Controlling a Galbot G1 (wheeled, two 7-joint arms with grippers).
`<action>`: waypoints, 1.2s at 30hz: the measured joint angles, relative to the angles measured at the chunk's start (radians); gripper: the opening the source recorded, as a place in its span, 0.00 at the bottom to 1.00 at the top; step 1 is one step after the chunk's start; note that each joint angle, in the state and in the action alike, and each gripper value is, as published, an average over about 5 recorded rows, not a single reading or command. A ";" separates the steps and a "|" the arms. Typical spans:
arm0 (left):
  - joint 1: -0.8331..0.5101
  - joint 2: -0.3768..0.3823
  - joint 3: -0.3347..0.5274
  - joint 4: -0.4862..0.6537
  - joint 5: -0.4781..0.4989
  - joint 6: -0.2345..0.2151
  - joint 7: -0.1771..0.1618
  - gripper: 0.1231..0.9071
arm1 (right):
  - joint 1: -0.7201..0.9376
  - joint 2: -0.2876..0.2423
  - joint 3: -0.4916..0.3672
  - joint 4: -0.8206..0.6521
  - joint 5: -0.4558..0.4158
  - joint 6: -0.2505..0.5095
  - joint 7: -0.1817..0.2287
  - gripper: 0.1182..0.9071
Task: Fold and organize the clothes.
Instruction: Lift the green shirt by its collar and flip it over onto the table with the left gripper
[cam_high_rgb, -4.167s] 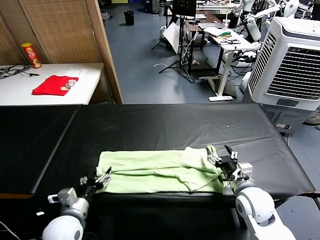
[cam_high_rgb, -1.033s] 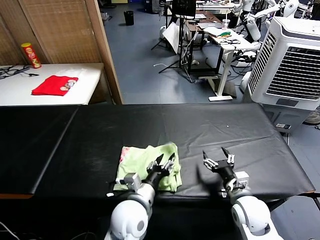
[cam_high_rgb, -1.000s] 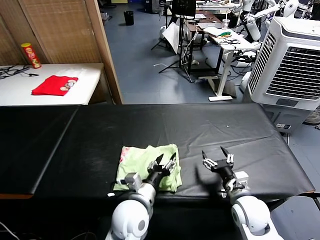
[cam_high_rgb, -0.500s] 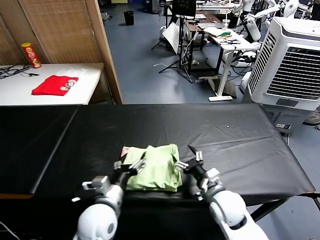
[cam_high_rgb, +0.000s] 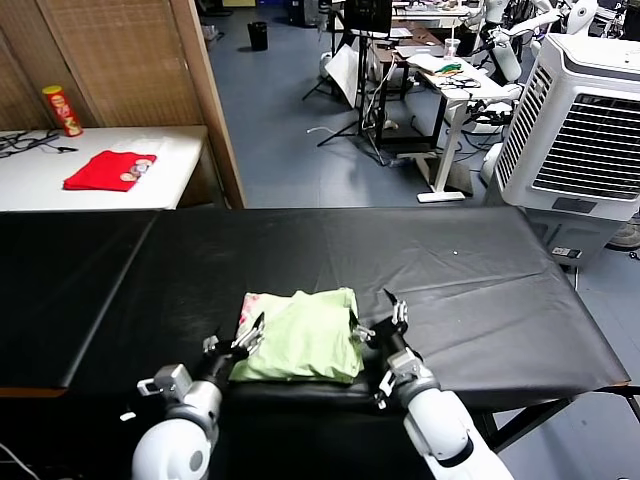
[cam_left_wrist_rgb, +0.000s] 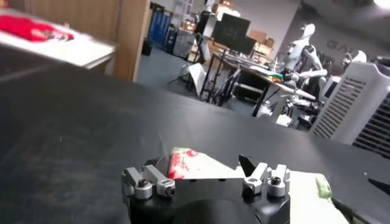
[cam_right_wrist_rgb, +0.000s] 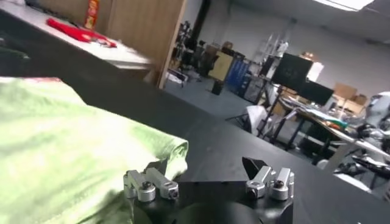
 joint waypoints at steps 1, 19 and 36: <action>-0.001 0.000 -0.007 0.006 -0.027 -0.002 0.002 0.86 | -0.004 -0.001 0.004 0.009 0.015 0.003 -0.003 0.86; 0.004 -0.003 -0.061 0.077 -0.268 0.036 0.013 0.58 | -0.051 -0.004 0.044 0.085 0.051 0.023 -0.021 0.86; 0.016 0.080 -0.111 0.018 0.007 0.026 -0.005 0.04 | -0.083 0.016 0.074 0.087 0.023 0.022 -0.007 0.86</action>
